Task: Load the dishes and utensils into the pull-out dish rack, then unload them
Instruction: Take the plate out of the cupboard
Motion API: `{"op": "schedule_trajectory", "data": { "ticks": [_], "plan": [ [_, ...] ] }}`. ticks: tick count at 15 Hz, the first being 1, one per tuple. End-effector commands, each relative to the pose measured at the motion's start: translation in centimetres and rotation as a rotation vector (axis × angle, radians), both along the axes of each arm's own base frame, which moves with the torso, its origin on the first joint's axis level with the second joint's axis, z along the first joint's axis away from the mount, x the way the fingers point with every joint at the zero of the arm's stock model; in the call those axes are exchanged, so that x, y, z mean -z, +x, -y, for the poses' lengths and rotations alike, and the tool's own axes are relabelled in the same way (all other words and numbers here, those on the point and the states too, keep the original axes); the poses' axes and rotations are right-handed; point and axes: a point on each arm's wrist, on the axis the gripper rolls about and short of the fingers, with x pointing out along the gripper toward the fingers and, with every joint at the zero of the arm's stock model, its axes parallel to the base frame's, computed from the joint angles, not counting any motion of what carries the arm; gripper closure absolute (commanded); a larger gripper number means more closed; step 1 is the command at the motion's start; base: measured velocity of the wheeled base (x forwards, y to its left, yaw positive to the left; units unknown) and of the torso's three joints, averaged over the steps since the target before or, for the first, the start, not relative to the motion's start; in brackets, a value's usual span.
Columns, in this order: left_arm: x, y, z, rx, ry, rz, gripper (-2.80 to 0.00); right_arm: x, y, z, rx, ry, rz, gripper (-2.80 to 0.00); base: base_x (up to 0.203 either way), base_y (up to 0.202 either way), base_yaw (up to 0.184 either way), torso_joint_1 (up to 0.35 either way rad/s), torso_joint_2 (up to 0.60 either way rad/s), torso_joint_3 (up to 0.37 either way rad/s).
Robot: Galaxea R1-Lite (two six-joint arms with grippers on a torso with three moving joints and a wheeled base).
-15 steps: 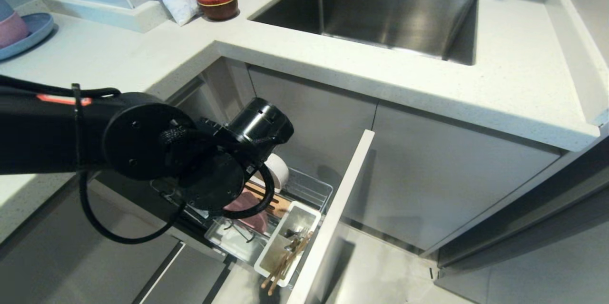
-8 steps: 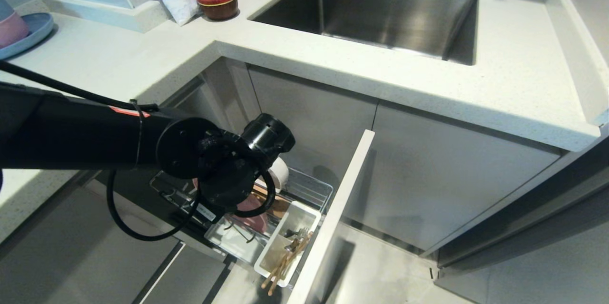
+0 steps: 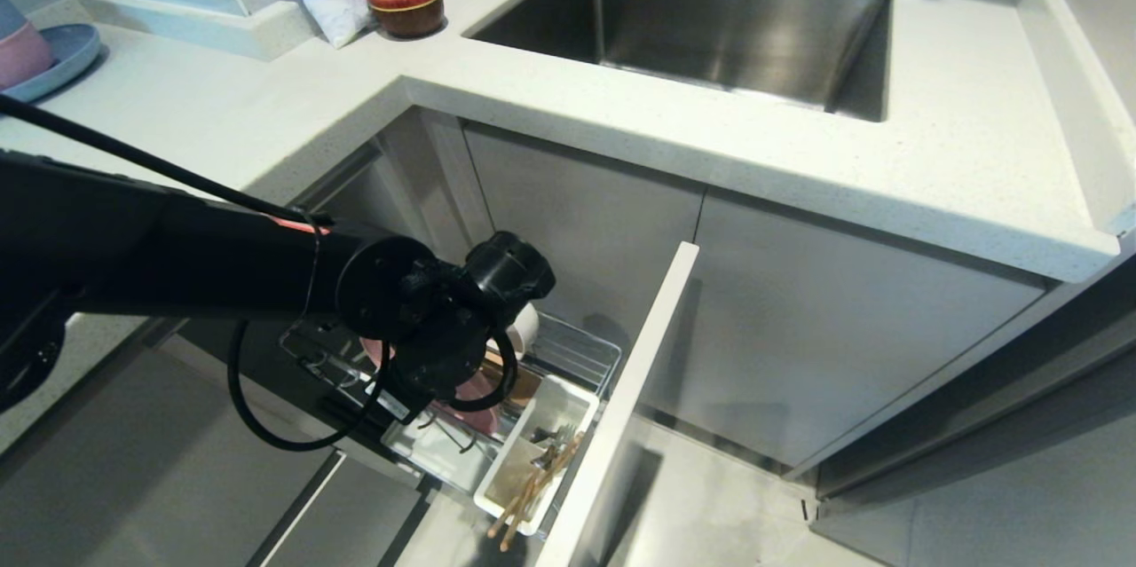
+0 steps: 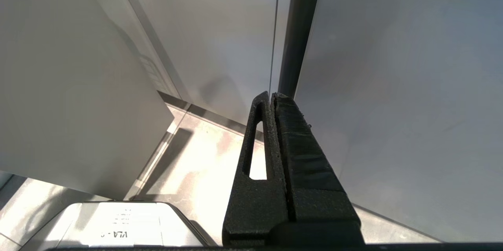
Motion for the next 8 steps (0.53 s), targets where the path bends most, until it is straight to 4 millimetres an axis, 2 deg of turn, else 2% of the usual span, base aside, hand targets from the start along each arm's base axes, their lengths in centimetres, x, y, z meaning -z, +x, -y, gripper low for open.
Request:
{"op": "schedule_trajectory", "data": {
  "ticks": [1, 2, 8],
  "plan": [
    [0.17, 0.03, 0.01, -0.007, 0.004, -0.001, -2.80, 0.05, -0.02, 0.00, 0.000, 0.000, 0.002, 0.00, 0.000, 0.000, 0.000, 0.000, 0.00, 0.000],
    [0.41, 0.12, 0.08, -0.007, 0.008, -0.007, 0.00, 0.05, -0.02, 0.00, 0.001, 0.000, 0.002, 0.00, 0.000, 0.000, 0.000, 0.000, 0.00, 0.000],
    [0.51, 0.08, 0.18, -0.004, 0.010, -0.009, 0.00, 0.05, -0.02, 0.00, -0.001, 0.000, 0.002, 0.00, 0.000, 0.000, 0.000, 0.000, 0.00, 0.000]
  ]
}}
